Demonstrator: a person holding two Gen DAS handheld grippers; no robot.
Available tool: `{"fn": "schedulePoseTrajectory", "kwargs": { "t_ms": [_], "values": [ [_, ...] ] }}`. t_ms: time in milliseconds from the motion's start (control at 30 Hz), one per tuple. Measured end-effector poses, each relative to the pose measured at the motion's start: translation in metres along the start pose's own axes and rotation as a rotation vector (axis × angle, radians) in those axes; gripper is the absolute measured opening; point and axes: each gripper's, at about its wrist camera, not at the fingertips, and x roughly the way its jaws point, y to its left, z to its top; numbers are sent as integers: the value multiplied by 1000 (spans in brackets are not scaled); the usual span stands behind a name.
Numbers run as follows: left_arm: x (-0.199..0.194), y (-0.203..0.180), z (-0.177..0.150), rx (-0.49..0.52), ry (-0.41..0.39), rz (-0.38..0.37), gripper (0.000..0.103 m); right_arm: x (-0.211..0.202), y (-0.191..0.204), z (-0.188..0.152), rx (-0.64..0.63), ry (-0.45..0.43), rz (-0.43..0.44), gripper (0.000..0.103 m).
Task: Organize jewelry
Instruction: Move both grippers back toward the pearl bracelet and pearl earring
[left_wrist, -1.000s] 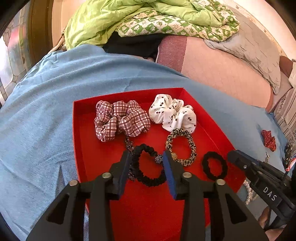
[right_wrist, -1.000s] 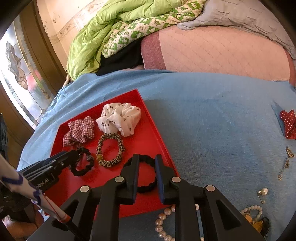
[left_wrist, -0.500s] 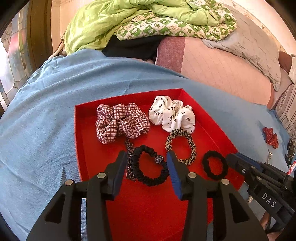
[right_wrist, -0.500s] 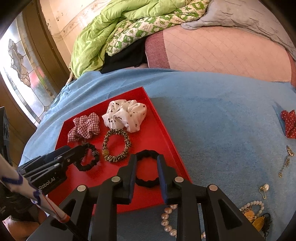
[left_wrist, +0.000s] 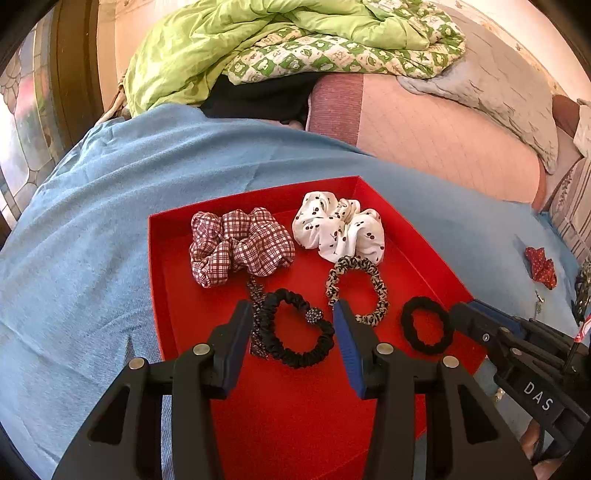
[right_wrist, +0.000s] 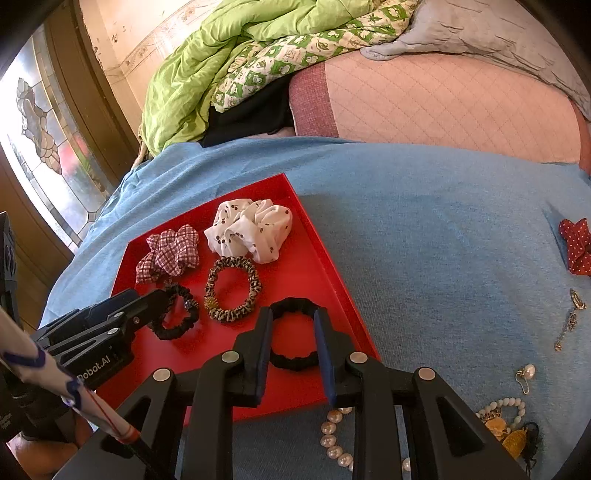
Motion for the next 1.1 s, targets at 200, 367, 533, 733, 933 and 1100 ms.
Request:
{"fn": "schedulePoseTrajectory", "kwargs": {
  "t_ms": [200,367,533,733,933,1100],
  "values": [
    [-3,-3,0,8,-5,1,44,-1,1,-1,-2,1,-3,28],
    [-8,-8,-1,18,-10,1,45,-5,2,-3,-4,-2,-5,29],
    [-15,-15,0,30,-19,-2,45,-13,1,-3,-4,-8,-5,30],
    [-25,-26,-1,49,-31,-10,46,-25,-3,-5,-2,-13,-12,31],
    [-32,-41,-2,69,-37,-28,47,-41,-12,-8,12,-23,-25,35],
    [-38,-59,-7,99,-41,-43,47,-64,-24,-11,44,-43,-32,35]
  ]
}}
